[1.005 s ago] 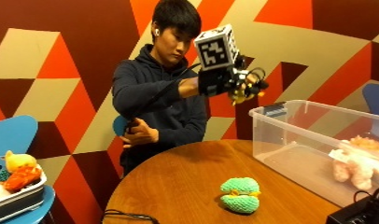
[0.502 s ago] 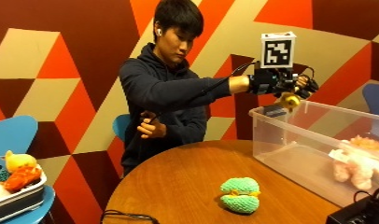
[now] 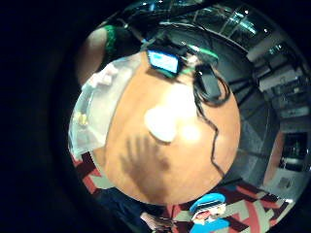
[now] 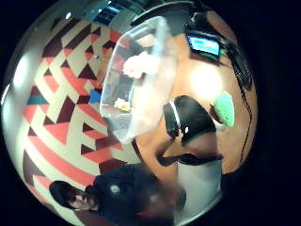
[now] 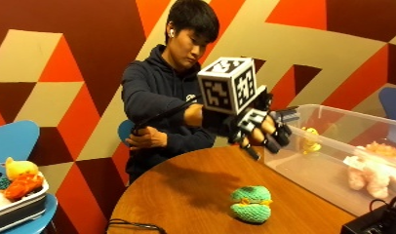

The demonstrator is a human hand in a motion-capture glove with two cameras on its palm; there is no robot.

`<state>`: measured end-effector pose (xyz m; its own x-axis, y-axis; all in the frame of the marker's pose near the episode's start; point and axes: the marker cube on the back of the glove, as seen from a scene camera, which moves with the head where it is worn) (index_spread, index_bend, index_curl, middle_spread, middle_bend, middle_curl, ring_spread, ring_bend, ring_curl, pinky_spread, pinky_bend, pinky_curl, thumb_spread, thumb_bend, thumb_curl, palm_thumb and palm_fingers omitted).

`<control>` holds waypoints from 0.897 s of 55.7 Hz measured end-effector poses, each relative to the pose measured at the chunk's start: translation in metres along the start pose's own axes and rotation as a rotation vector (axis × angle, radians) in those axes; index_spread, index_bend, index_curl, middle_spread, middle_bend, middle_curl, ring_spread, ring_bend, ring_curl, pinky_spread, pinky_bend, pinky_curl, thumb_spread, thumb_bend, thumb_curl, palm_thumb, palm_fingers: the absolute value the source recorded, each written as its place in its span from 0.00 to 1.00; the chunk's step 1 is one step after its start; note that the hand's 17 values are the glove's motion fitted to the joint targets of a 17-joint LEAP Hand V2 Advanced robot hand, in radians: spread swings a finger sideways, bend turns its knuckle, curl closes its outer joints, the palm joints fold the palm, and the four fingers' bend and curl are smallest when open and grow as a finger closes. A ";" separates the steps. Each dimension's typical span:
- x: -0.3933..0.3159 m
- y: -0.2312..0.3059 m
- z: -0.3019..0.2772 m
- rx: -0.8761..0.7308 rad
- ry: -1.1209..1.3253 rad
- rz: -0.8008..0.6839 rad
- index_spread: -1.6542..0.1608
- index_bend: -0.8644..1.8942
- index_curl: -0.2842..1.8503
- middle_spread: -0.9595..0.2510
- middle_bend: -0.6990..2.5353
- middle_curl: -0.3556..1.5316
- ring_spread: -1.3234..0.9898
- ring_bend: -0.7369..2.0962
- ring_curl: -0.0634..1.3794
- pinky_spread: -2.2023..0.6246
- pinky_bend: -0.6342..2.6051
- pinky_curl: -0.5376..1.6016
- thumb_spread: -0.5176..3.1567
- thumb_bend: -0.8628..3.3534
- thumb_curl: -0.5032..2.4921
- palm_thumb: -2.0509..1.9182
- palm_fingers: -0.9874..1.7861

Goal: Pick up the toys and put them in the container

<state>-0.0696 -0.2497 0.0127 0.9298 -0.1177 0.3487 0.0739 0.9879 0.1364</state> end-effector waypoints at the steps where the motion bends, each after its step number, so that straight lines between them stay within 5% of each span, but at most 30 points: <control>1: 0.012 -0.001 0.006 -0.016 0.000 0.009 0.76 0.38 0.40 0.75 0.28 0.44 0.53 0.37 0.21 0.78 0.41 0.42 0.53 0.21 0.32 0.58 0.38; 16: 0.059 -0.006 0.133 -0.184 0.171 0.139 0.74 0.35 0.35 0.77 0.26 0.41 0.56 0.40 0.23 0.79 0.48 0.44 0.53 0.21 0.31 0.60 0.36; 20: 0.060 -0.010 0.144 -0.091 0.187 0.136 0.74 0.33 0.33 0.77 0.27 0.41 0.55 0.47 0.26 0.77 0.51 0.45 0.53 0.22 0.31 0.63 0.42; 25: 0.060 -0.013 0.144 0.020 0.201 0.119 0.75 0.33 0.28 0.73 0.30 0.41 0.49 0.64 0.31 0.69 0.52 0.42 0.50 0.24 0.34 0.69 0.66; 37: 0.033 -0.011 0.104 0.040 0.050 0.043 0.77 0.40 0.34 0.65 0.39 0.50 0.45 0.66 0.38 0.65 0.49 0.44 0.36 0.25 0.41 0.74 0.75; 50: -0.087 -0.004 -0.009 0.173 0.042 -0.164 0.75 0.44 0.42 0.59 0.42 0.57 0.42 0.67 0.41 0.64 0.51 0.46 0.28 0.25 0.46 0.74 0.74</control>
<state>-0.1472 -0.2420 -0.0264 0.9249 -0.2676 0.2700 0.1660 0.9233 0.3463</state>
